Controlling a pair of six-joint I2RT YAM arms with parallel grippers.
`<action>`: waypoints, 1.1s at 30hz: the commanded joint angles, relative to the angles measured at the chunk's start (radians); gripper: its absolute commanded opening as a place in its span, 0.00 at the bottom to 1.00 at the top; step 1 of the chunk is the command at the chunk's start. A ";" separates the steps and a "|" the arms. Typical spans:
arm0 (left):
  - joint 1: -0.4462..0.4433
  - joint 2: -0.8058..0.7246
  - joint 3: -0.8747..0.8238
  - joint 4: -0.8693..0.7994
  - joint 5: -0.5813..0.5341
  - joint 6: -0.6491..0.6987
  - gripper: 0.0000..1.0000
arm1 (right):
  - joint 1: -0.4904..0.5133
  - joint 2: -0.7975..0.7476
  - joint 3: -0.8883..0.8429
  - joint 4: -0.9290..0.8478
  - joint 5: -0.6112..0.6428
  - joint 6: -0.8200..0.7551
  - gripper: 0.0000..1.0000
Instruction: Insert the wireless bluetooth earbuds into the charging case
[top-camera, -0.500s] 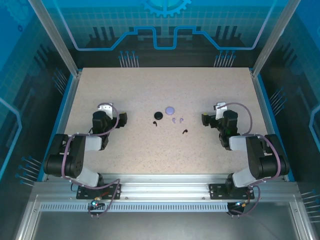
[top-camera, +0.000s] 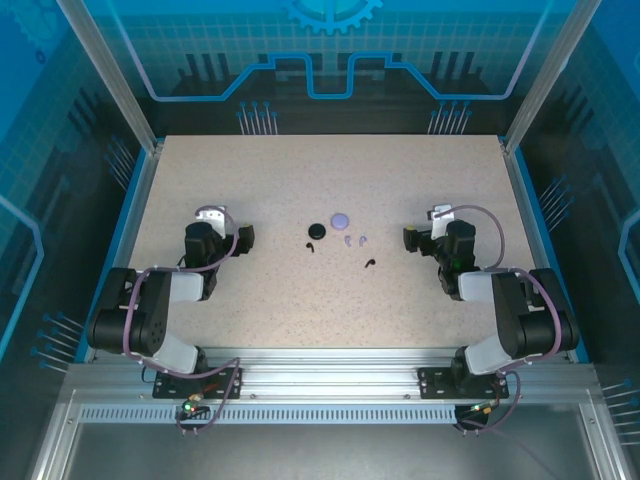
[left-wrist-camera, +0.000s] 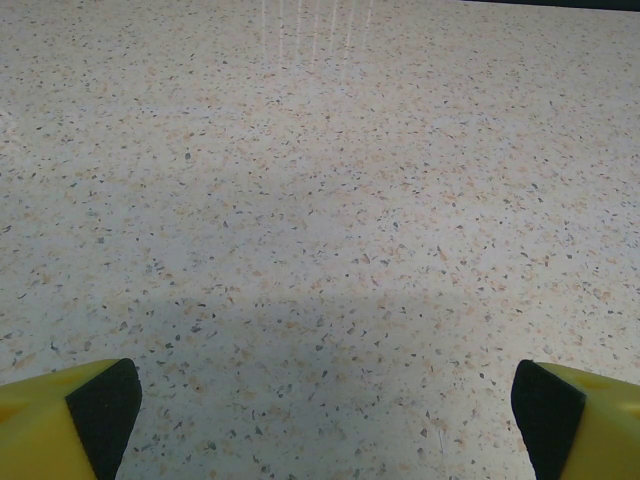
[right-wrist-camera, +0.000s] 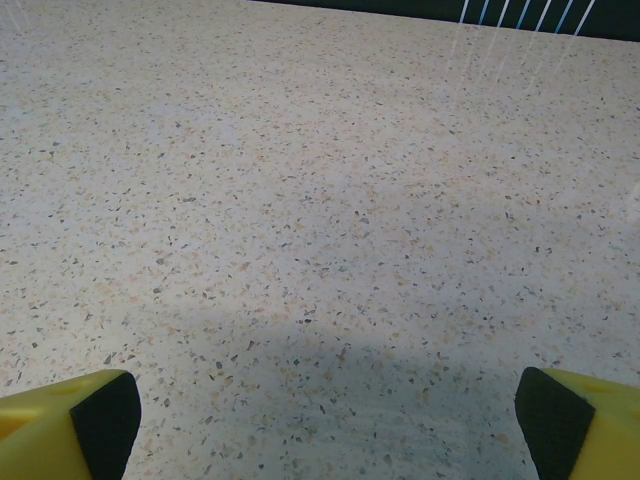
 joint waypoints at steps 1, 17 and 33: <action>0.010 -0.004 0.022 0.006 -0.008 -0.002 0.99 | -0.014 0.003 0.022 0.023 -0.006 -0.004 1.00; 0.010 -0.104 0.085 -0.192 -0.015 -0.018 0.99 | -0.008 -0.135 0.088 -0.229 0.090 0.048 1.00; -0.022 -0.056 0.525 -0.953 0.343 -0.270 0.99 | 0.050 -0.334 0.403 -1.070 -0.149 0.260 1.00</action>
